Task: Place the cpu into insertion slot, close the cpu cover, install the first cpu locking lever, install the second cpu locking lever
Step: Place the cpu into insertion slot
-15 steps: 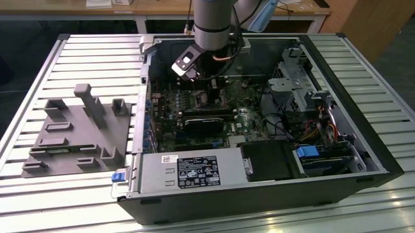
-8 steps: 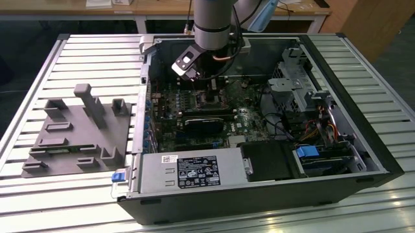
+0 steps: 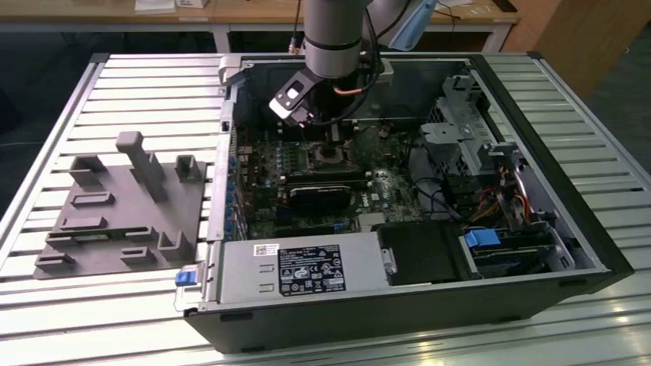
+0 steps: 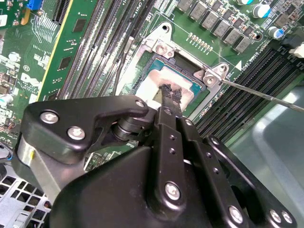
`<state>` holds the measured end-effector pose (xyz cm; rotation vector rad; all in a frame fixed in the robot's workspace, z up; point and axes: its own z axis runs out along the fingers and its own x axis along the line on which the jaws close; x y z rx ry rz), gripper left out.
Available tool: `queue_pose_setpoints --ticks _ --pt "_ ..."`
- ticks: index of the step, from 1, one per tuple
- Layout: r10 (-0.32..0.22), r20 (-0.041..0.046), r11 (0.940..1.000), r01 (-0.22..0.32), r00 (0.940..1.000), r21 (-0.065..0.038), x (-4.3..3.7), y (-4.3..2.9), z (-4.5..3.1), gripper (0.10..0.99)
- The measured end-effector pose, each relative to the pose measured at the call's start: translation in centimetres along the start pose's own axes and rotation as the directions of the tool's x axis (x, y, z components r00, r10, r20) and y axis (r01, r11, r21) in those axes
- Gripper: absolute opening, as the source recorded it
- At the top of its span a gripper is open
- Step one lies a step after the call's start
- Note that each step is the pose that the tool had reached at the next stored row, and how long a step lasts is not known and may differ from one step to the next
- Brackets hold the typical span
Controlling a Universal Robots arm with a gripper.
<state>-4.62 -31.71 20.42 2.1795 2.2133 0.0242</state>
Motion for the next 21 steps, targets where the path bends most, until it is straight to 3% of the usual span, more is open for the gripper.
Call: queue_pose_setpoints --ticks 5,14,16,19,21 --pt "0.0 0.0003 1.0 0.0 1.0 0.0 -0.01 0.01 -0.26 0.102" --pt "0.0 -0.0053 1.0 0.0 1.0 0.0 -0.03 0.09 -2.51 0.102" --pt "0.0 -0.0073 1.0 0.0 1.0 -0.005 -0.04 0.09 -2.54 0.102" --pt "0.001 -0.0169 0.9998 -0.001 0.9999 -0.019 -0.04 0.1 -2.55 0.102" --pt "0.001 -0.0179 0.9998 -0.001 0.9998 -0.02 -0.04 0.1 -2.72 0.102"
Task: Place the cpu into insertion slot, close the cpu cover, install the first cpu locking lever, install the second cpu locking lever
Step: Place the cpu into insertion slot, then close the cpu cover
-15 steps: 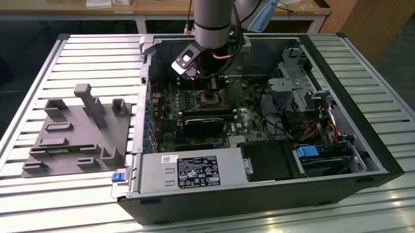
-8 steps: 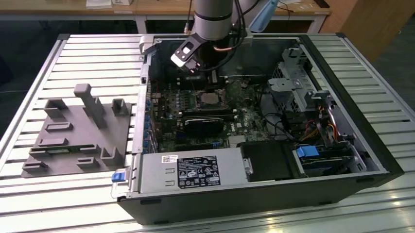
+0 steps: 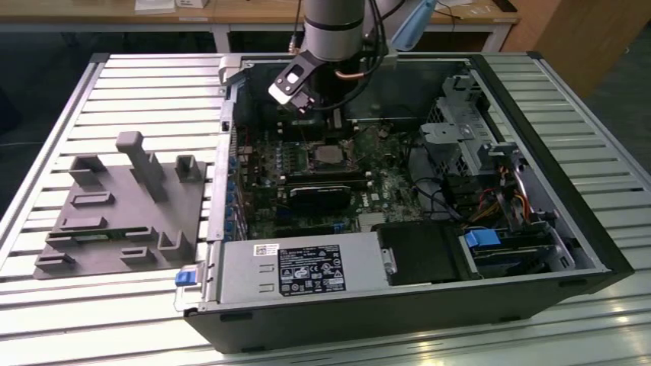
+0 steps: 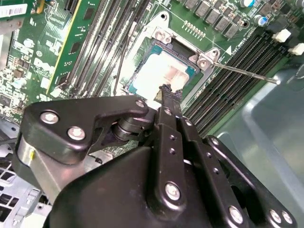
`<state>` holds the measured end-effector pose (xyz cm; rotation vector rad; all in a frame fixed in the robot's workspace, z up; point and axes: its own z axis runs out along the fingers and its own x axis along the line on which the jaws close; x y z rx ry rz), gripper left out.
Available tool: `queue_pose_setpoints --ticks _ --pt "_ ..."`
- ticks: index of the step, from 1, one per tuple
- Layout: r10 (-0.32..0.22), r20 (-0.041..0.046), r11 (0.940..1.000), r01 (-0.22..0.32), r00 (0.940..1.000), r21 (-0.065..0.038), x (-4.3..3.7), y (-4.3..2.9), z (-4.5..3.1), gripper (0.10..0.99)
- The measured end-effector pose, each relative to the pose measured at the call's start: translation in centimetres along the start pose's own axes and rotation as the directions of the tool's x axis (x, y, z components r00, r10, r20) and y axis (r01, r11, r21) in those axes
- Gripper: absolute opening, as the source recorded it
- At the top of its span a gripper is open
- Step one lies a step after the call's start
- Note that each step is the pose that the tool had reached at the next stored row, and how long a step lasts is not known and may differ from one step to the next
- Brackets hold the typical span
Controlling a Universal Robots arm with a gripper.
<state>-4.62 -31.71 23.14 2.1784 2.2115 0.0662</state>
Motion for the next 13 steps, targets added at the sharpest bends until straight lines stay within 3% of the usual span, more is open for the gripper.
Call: queue_pose_setpoints --ticks 6,13 --pt "0.0 -0.0001 1.0 0.0 1.0 0.0 0.0 0.05 -0.9 0.102" --pt "0.0 -0.0002 1.0 0.0 1.0 0.0 0.0 0.05 -0.95 0.102"
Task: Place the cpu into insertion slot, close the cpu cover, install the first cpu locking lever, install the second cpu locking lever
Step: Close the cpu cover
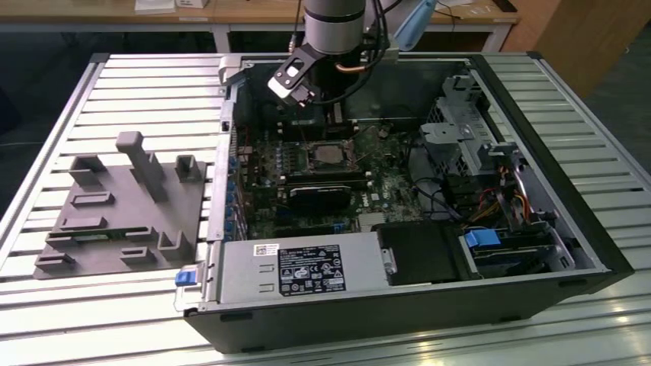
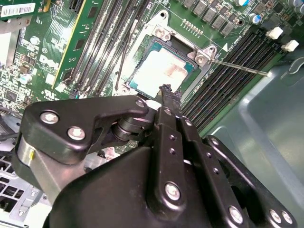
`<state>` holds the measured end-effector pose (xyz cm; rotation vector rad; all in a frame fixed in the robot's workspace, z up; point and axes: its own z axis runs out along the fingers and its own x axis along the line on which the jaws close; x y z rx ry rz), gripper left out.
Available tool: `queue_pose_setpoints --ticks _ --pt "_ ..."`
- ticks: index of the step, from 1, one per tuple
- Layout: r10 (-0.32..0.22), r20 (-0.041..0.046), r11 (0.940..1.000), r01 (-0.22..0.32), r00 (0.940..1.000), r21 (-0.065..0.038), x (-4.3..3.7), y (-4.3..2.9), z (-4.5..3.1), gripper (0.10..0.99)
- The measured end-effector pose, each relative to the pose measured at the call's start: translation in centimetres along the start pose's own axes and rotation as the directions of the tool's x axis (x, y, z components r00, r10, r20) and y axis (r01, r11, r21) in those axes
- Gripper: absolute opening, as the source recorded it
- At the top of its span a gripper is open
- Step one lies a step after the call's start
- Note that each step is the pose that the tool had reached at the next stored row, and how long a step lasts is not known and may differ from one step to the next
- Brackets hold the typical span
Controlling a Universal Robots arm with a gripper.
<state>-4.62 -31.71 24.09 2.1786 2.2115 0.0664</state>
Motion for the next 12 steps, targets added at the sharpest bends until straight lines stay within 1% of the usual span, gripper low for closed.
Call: queue_pose_setpoints --ticks 8,12 --pt "0.0 0.0002 1.0 0.0 1.0 0.0 0.0 0.0 -0.04 0.102" --pt "0.0 0.0 1.0 0.0 1.0 0.0 0.0 0.03 -0.6 0.102"
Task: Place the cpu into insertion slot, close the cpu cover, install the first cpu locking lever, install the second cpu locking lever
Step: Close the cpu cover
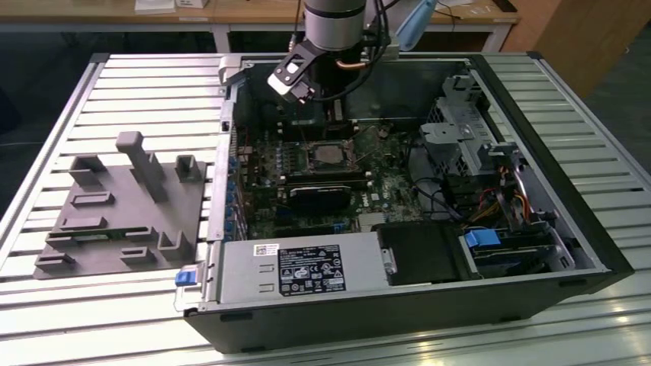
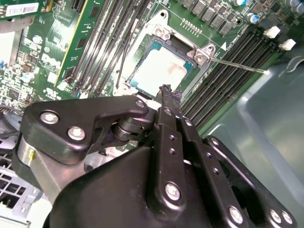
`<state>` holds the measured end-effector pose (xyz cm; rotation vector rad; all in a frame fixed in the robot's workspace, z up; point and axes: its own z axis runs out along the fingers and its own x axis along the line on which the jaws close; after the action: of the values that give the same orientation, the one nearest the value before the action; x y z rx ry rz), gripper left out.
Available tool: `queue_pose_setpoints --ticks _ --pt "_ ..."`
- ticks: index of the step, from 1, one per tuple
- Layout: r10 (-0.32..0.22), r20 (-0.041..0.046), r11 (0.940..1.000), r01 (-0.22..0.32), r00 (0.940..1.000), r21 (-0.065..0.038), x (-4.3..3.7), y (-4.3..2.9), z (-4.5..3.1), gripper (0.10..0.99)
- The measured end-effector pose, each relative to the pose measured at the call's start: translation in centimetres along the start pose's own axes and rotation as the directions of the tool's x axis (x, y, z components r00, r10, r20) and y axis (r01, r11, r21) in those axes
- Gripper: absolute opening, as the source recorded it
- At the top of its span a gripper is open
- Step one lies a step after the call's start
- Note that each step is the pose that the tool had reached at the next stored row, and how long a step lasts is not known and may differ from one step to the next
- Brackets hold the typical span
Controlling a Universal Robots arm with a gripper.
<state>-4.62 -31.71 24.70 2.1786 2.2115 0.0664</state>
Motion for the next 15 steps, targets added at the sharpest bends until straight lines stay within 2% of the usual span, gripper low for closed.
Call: queue_pose_setpoints --ticks 7,12,15 --pt "0.0 0.0001 1.0 0.0 1.0 0.0 0.01 0.08 -1.33 0.102" --pt "0.0 -0.0001 1.0 0.0 1.0 0.0 0.01 0.1 -1.37 0.102" --pt "0.0 0.0001 1.0 0.0 1.0 0.0 0.03 0.38 -1.36 0.102"
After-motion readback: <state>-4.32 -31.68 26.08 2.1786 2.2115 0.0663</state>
